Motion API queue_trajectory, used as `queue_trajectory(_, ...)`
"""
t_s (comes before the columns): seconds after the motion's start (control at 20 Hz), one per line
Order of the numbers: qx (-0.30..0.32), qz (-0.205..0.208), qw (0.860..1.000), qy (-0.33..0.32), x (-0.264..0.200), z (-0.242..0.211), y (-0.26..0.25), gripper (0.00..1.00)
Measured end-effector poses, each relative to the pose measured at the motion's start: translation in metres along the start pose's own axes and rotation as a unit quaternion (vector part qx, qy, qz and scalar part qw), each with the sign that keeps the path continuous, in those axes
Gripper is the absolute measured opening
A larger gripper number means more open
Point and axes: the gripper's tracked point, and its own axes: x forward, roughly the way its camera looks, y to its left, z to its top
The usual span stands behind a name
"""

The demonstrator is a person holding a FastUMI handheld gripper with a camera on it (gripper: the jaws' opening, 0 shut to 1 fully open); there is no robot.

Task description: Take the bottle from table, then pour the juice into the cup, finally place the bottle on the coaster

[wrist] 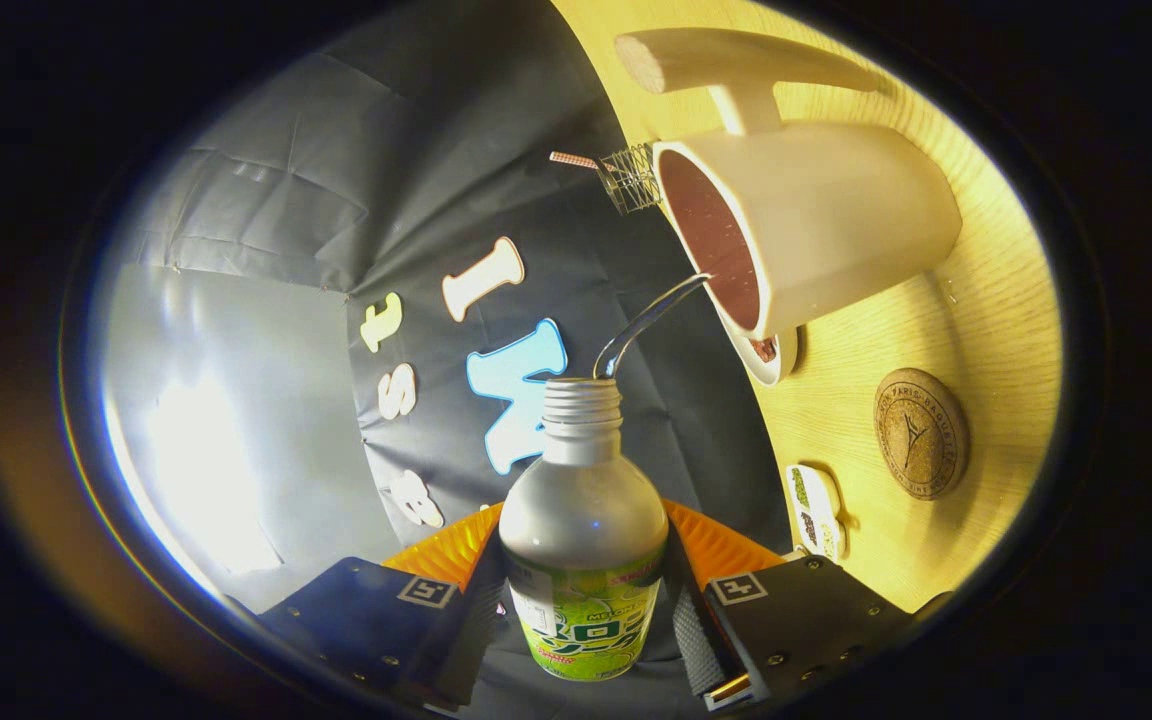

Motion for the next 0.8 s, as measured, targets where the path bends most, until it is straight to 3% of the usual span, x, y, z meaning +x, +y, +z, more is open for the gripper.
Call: queue_trajectory(0.8, 0.049, -0.012, 0.998, -0.034, -0.0067, 0.0091, 0.0041, 0.77)
